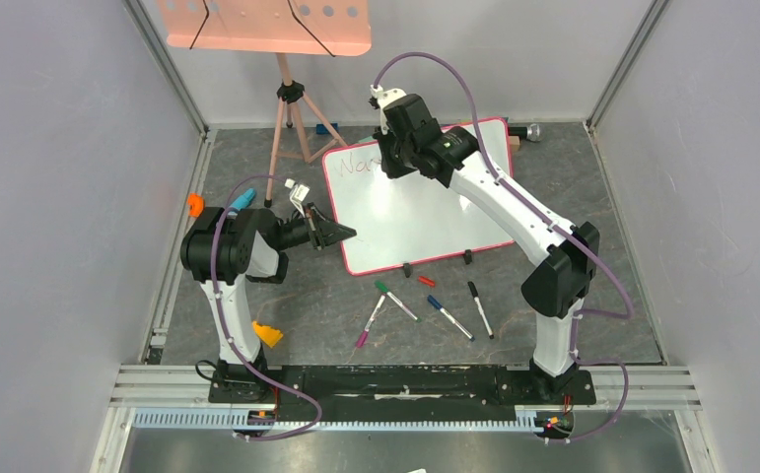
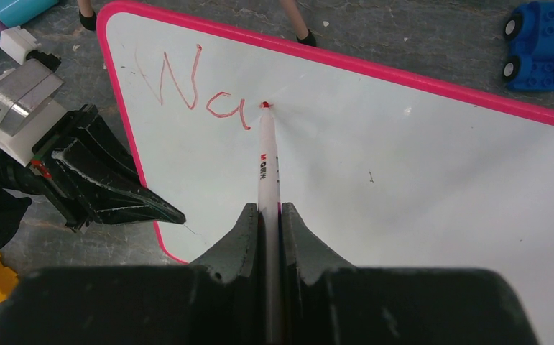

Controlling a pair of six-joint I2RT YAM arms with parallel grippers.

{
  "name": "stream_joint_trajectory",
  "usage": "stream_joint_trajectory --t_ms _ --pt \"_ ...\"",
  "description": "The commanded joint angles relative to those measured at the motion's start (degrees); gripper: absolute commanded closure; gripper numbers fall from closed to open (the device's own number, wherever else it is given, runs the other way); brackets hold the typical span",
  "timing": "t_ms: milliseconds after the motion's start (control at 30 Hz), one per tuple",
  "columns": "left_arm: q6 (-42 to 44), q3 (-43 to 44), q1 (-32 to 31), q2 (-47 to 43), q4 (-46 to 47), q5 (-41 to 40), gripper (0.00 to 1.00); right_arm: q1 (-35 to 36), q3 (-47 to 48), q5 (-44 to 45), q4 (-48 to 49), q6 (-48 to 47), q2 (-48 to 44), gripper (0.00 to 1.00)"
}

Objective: Write a sentence on the whiteboard

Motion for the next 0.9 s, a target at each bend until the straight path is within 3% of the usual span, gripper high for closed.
stream_joint_trajectory --t_ms 0,867 --pt "16.6 -1.6 0.1 2.3 1.9 -3.3 0.9 -0.4 -0.6 4.9 1.6 0.4 -0.6 1.0" --pt "16.6 -1.7 0.0 2.3 1.9 -3.5 0.9 -0.6 -6.5 1.0 1.0 -1.1 -3.4 1.0"
